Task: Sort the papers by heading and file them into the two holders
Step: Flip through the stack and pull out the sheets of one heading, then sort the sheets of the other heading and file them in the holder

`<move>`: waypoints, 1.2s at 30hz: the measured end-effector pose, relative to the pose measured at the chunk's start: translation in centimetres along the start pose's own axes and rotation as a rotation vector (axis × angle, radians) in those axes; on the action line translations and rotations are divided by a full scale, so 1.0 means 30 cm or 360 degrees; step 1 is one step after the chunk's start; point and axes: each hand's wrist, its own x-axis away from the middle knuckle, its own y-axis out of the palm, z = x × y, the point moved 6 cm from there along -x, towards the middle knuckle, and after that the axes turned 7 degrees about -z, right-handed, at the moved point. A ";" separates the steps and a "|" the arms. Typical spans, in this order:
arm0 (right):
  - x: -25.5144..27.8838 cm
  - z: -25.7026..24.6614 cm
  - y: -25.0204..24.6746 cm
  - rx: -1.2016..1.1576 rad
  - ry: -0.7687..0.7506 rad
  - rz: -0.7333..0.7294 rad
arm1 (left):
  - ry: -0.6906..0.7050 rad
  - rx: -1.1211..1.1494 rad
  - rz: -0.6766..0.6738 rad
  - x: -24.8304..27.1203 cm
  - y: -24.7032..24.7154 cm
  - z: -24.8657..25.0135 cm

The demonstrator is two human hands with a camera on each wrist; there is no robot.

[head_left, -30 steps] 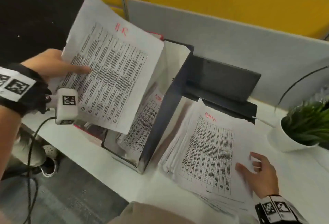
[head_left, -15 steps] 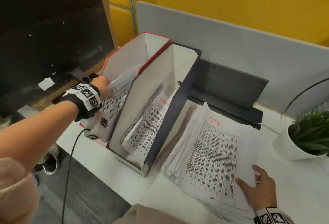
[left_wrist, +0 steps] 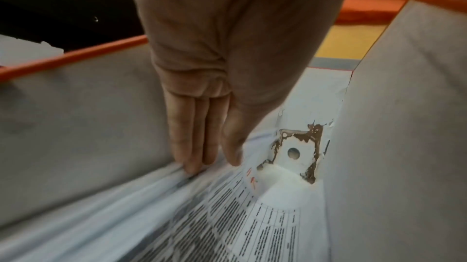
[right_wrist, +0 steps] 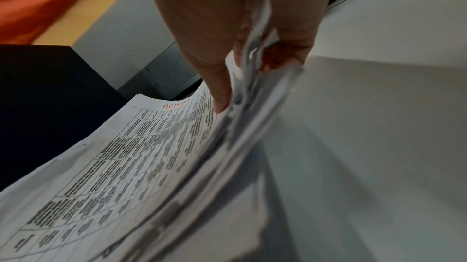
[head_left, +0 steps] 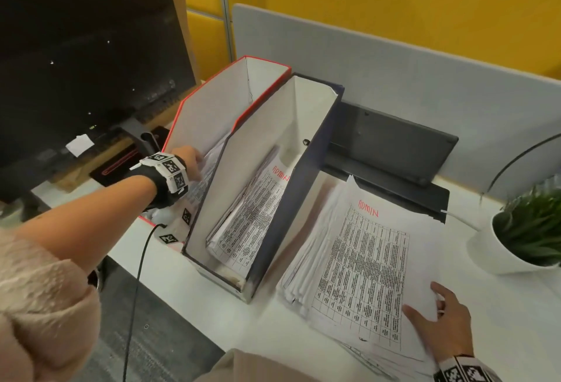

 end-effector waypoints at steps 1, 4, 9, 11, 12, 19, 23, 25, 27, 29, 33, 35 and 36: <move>-0.001 -0.001 0.000 -0.0002 -0.0006 -0.0005 | -0.0003 0.0049 0.0033 0.003 -0.007 -0.003; -0.005 -0.006 0.000 0.0004 -0.0018 -0.0012 | 0.0041 0.0278 0.0159 0.021 -0.065 -0.006; -0.004 -0.003 0.005 0.0003 0.0000 -0.0039 | 0.0366 0.0662 0.0575 0.151 -0.239 0.073; -0.004 -0.004 0.005 0.0004 0.0008 -0.0052 | 0.0539 0.0780 0.0766 0.243 -0.288 0.150; -0.005 -0.005 0.004 0.0008 0.0007 -0.0050 | 0.0636 0.0834 0.0837 0.289 -0.303 0.198; 0.008 -0.010 0.012 -0.0018 0.0070 -0.0062 | 0.1271 0.1307 0.0763 0.526 -0.176 0.589; 0.012 -0.022 0.013 0.0049 0.0028 -0.0074 | 0.1339 0.1030 0.0379 0.512 0.069 0.767; 0.015 -0.021 0.019 0.0081 0.0020 -0.0113 | 0.1109 0.0782 0.0173 0.445 0.215 0.792; 0.019 -0.014 0.024 0.0079 0.0041 -0.0164 | 0.0821 0.0538 -0.0009 0.373 0.348 0.778; 0.024 -0.007 0.026 0.0119 0.0051 -0.0200 | 0.0625 0.0458 -0.0095 0.320 0.436 0.748; 0.036 0.006 0.022 0.0207 0.0069 -0.0212 | 0.0504 0.0743 -0.0042 0.260 0.496 0.717; 0.040 0.011 0.018 0.0248 0.0086 -0.0199 | 0.0499 0.0851 0.0005 0.250 0.496 0.715; 0.041 0.011 0.016 0.0278 0.0093 -0.0188 | 0.0512 0.0861 0.0022 0.248 0.495 0.720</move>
